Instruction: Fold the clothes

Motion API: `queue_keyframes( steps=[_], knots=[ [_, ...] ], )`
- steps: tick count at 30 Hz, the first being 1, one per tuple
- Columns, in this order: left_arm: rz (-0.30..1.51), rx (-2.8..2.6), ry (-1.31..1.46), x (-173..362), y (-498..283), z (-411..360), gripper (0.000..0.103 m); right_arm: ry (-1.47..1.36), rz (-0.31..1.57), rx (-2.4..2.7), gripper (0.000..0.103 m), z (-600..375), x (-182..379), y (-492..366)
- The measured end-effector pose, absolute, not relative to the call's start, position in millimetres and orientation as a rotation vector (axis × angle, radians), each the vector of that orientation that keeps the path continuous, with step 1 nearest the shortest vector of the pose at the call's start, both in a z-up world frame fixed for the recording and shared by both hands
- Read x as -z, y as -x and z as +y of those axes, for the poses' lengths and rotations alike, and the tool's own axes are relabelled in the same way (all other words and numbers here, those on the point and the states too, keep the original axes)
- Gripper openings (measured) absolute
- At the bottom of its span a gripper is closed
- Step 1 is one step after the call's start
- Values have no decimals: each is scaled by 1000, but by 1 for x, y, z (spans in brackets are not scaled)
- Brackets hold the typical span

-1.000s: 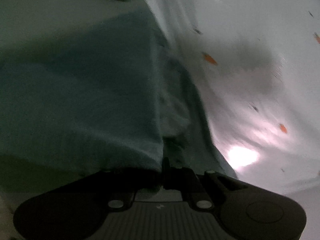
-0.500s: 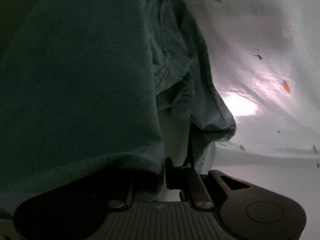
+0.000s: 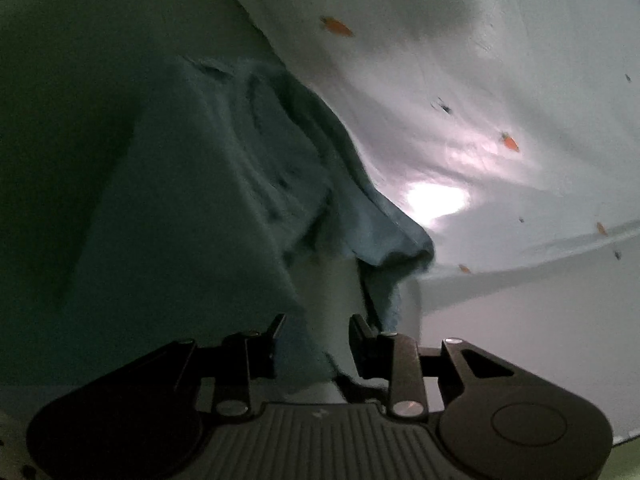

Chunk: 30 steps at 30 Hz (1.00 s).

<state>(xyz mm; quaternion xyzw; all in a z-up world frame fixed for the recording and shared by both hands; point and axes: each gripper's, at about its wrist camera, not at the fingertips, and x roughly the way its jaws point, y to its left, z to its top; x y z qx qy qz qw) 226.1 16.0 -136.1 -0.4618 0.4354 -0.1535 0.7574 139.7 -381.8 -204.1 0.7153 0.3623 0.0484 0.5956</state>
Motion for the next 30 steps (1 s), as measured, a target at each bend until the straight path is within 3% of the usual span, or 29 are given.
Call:
queue_keyframes(
  steps=[7,21,25,30],
  knots=[
    [999,309,984,151,-233,69,35,-1621,702,-44,78,-357,187,-108],
    [1100,424,892,164,-251,98,35,-1627,481,-31,81,-316,169,-64],
    [1107,418,891,167,-254,110,35,-1567,497,-18,81,-304,164,-70],
    [1093,407,893,167,-253,123,35,-1244,649,63,81,-290,149,-95]
  ],
)
